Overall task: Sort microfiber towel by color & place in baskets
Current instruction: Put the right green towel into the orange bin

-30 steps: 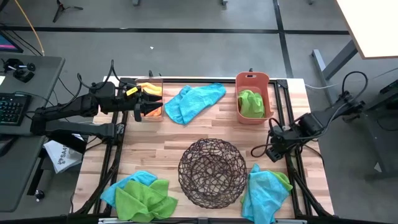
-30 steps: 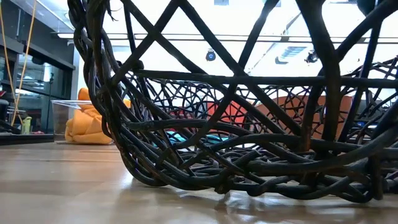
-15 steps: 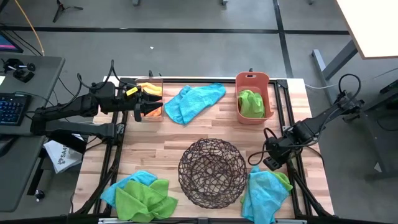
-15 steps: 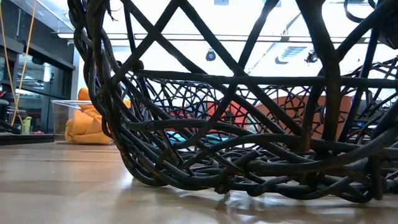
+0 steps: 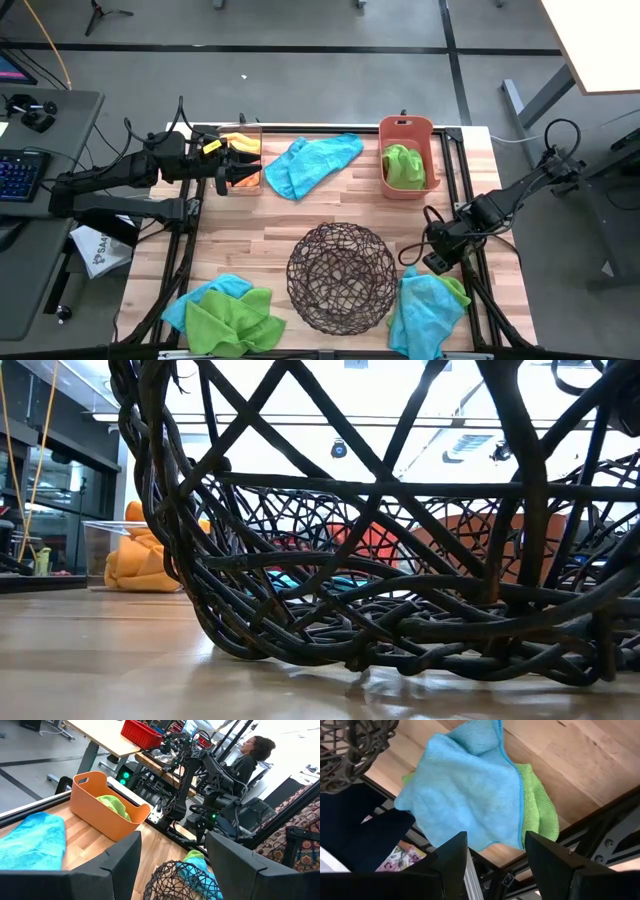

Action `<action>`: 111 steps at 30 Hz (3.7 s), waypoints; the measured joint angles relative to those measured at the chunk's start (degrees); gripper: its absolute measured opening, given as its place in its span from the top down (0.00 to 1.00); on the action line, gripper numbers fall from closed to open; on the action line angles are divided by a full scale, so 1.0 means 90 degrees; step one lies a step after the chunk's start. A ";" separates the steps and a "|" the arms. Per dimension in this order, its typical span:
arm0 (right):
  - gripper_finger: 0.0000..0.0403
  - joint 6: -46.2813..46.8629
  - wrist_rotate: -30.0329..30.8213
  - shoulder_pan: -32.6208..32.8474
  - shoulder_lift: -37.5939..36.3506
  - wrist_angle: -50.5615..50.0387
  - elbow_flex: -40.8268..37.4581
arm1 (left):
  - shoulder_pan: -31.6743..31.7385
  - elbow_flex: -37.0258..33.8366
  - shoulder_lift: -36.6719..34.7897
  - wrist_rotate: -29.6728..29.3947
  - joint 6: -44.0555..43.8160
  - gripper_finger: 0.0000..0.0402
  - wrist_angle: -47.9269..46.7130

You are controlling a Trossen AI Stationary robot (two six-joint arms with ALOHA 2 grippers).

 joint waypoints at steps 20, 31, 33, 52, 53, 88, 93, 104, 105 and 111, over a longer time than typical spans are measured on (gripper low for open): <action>0.52 0.0970 -0.0855 0.0209 0.1358 -0.0671 0.0000 | -0.0001 0.0000 0.0000 0.0508 0.0338 0.47 -0.0053; 0.52 -0.0006 -0.1671 0.0204 0.2040 -0.0401 -0.0752 | 0.0001 0.0000 0.0000 0.0695 0.0335 0.47 -0.0051; 0.52 -0.0066 -0.1641 0.0182 0.2040 -0.0343 -0.0845 | 0.0001 0.0000 0.0000 0.0720 0.0334 0.47 -0.0051; 0.61 -0.0587 -0.1838 0.0187 0.2035 0.1280 -0.1605 | 0.0001 0.0000 -0.0001 0.0719 0.0169 0.47 -0.0032; 0.65 -0.0665 -0.1828 0.0187 0.2035 0.1264 -0.1604 | 0.0001 0.0000 0.0000 0.0719 0.0168 0.47 -0.0033; 1.00 -0.0883 0.2600 0.0172 0.1742 -0.3470 0.5219 | 0.0069 0.0000 -0.0005 0.0719 0.0335 0.47 0.0022; 1.00 -0.0885 0.3799 0.0164 0.1744 -0.3479 0.5748 | 0.0069 0.0000 -0.0005 0.0726 0.0334 0.47 0.0021; 1.00 -0.3125 0.7764 -0.2339 0.1465 -0.3477 0.6448 | -0.0058 0.0000 0.0012 0.1035 0.0198 0.47 0.1627; 1.00 -0.3415 0.7729 -0.2711 0.1436 -0.3475 0.6389 | -0.0092 0.0000 0.0013 0.1080 0.0244 0.47 0.1902; 1.00 -0.5193 0.6659 -0.4587 0.1351 -0.3014 0.5754 | -0.0164 0.0000 0.0015 0.1107 0.0364 0.47 0.3045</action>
